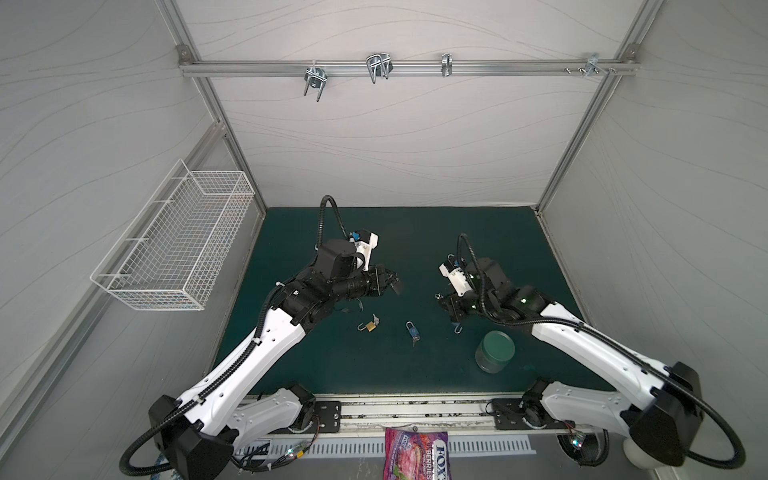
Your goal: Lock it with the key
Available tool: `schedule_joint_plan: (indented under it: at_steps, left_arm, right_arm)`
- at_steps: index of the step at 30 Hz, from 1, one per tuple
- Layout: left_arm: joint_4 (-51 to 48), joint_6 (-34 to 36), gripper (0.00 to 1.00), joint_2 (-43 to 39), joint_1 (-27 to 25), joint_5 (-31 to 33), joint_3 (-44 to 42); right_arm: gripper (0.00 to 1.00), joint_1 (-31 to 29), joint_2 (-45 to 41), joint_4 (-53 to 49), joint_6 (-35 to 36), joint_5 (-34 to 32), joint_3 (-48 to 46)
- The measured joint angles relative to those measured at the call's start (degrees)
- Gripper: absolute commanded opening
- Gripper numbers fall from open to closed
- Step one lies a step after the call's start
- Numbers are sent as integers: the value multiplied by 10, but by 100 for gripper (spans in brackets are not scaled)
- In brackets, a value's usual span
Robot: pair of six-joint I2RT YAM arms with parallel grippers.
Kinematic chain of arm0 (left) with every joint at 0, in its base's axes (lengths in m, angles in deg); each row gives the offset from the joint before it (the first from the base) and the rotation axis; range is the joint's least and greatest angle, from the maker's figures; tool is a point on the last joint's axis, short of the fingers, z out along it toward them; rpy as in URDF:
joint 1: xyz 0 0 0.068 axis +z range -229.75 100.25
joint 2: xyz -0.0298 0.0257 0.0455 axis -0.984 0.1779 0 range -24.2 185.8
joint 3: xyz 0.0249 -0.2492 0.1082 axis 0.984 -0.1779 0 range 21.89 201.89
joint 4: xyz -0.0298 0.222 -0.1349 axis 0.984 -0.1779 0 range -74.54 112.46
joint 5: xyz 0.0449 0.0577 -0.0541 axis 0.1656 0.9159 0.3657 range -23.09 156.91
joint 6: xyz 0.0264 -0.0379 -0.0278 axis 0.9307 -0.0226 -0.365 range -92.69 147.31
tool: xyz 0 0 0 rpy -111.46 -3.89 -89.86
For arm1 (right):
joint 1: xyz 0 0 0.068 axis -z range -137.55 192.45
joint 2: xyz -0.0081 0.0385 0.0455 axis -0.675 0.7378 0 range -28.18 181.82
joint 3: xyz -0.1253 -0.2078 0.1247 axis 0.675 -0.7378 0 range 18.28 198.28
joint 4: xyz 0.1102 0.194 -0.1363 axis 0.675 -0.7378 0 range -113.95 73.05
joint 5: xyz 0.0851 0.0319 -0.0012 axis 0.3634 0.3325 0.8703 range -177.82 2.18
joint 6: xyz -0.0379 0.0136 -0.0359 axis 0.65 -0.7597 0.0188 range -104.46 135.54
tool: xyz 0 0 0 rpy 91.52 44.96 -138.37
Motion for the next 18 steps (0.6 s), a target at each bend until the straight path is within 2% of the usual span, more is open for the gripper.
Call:
schedule_joint_plan:
  at_steps: [7,11,18]
  left_arm:
    - [-30,-9,0,9,18,30,-33]
    - [-30,-14,0,7,35,33,-46]
    - [-45,-13,0,-6,41,28,-50]
  right_arm:
    - [0,0,89,-25,-48,-65,56]
    - [0,2,116,-32,-55,-76,72]
    - [0,7,236,-62,-76,-74,123]
